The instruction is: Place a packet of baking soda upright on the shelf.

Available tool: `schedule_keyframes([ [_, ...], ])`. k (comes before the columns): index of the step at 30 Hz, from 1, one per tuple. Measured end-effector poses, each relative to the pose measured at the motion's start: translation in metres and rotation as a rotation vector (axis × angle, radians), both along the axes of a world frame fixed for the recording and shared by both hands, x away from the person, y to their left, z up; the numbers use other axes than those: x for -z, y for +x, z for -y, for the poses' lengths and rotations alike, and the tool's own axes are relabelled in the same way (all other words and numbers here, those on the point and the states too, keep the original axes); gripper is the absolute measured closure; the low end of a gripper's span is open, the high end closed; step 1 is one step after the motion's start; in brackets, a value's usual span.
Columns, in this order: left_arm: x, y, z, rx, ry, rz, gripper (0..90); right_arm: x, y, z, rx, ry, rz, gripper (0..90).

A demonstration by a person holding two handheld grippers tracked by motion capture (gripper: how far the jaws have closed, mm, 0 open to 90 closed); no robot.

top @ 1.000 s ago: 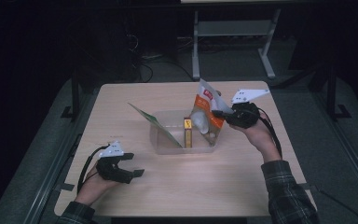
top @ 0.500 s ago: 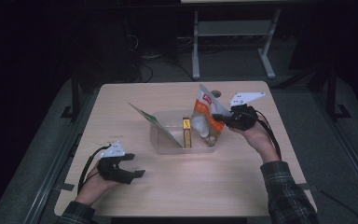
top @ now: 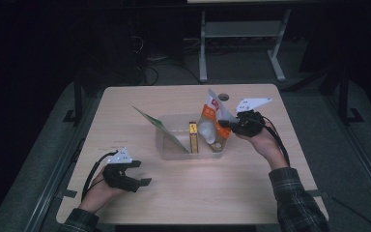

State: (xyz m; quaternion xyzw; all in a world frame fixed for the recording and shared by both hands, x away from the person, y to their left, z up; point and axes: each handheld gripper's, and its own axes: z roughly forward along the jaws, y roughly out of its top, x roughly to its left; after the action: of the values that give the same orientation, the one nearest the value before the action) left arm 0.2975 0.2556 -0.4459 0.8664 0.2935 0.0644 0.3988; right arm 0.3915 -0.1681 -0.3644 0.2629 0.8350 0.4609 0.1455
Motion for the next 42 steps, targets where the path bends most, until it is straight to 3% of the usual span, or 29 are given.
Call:
schedule_keyframes([
  [7,0.000,0.000,0.000,0.005,0.004,0.000,16.9,0.000,-0.002,0.002,0.000,0.009,-0.009,81.7],
  [11,0.000,0.000,0.000,0.006,0.003,0.000,17.0,0.001,-0.002,0.004,0.011,0.018,-0.022,65.8],
  [15,0.000,0.001,-0.001,0.007,-0.001,-0.002,17.0,0.003,-0.002,0.005,0.028,0.041,-0.043,41.6],
  [20,0.000,0.003,-0.002,0.024,-0.003,-0.012,17.0,0.003,-0.003,0.007,0.067,0.040,-0.057,30.7],
  [30,-0.002,0.003,-0.003,0.027,-0.009,-0.011,17.0,0.002,-0.013,0.020,0.094,0.037,-0.067,24.2],
  [36,-0.005,0.001,-0.005,0.026,-0.009,0.009,16.8,0.005,-0.026,0.033,0.103,0.071,-0.066,23.6],
  [42,-0.006,-0.003,-0.004,0.033,-0.004,0.018,16.4,0.014,-0.040,0.039,0.114,0.057,-0.083,21.4],
])
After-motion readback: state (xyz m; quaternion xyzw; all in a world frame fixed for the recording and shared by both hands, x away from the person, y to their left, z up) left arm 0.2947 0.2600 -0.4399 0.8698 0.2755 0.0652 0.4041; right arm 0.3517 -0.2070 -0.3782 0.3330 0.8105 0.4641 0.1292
